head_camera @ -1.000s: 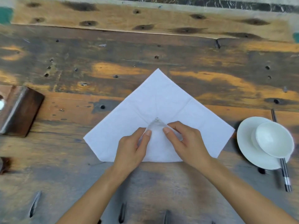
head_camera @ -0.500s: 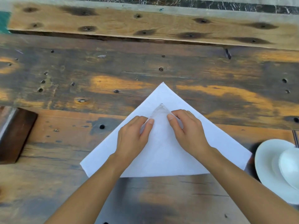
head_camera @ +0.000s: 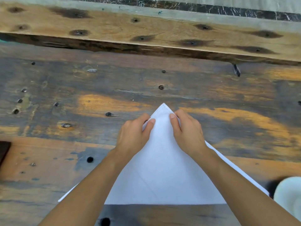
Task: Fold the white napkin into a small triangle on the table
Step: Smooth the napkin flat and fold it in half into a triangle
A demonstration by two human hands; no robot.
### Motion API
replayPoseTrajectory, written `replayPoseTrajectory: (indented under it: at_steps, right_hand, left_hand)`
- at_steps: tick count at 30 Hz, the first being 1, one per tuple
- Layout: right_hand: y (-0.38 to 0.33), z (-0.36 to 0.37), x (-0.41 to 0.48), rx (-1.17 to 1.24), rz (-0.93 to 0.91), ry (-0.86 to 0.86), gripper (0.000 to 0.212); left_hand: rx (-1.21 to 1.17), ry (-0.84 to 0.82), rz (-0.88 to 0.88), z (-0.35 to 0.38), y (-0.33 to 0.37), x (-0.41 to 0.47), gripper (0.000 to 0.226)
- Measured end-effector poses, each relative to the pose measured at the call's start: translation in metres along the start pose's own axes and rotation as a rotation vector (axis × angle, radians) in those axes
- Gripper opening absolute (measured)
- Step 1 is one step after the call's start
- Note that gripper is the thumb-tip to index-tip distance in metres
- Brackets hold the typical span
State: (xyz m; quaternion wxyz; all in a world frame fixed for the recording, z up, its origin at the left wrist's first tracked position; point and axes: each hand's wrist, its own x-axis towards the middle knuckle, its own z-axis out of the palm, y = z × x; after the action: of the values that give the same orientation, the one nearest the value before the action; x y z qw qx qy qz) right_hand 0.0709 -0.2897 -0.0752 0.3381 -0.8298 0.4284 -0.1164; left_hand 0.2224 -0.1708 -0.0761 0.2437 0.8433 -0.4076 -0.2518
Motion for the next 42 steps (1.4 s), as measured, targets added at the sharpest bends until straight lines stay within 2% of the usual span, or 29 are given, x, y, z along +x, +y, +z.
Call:
replayPoseTrajectory:
  at_steps: [5,13,18,21,23,27,29,35,37,40,42]
  right_hand:
    - [0.006,0.005,0.023,-0.016,0.033,0.021,0.019]
    - [0.012,0.006,0.030,0.040,0.168,0.025,0.024]
    - [0.014,0.006,0.032,0.047,0.172,0.018,0.025]
    - [0.013,0.004,0.033,0.040,0.175,-0.004,0.024]
    - [0.013,0.003,0.033,0.035,0.177,-0.015,0.023]
    - [0.013,0.003,0.033,0.039,0.166,-0.014,0.024]
    - [0.013,0.003,0.034,0.044,0.161,-0.007,0.024]
    - [0.010,0.002,0.035,0.133,0.220,0.019,0.021]
    - [0.008,0.001,0.032,0.056,0.179,0.053,0.023]
    - [0.000,0.002,0.015,-0.180,0.002,0.162,0.034]
    - [-0.018,0.021,-0.025,-0.296,-0.149,0.162,0.043]
  left_hand:
    - [0.030,-0.074,-0.108,0.001,-0.001,0.022,0.032]
    - [0.017,-0.031,-0.222,0.005,0.004,0.026,0.043]
    - [0.041,-0.021,-0.240,0.006,0.008,0.026,0.044]
    - [0.148,-0.001,-0.169,0.007,0.011,0.019,0.036]
    - [0.281,0.089,-0.074,0.007,0.011,0.006,0.026]
    - [0.435,0.262,0.161,0.014,-0.002,-0.040,0.049]
    - [0.470,0.219,0.240,0.023,-0.016,-0.067,0.060]
    - [0.583,0.098,0.195,0.041,-0.050,-0.113,0.081]
    - [0.606,0.122,0.195,0.044,-0.051,-0.113,0.082]
    - [0.593,0.153,0.184,0.049,-0.053,-0.113,0.084]
    - [0.608,0.160,0.176,0.045,-0.063,-0.138,0.085]
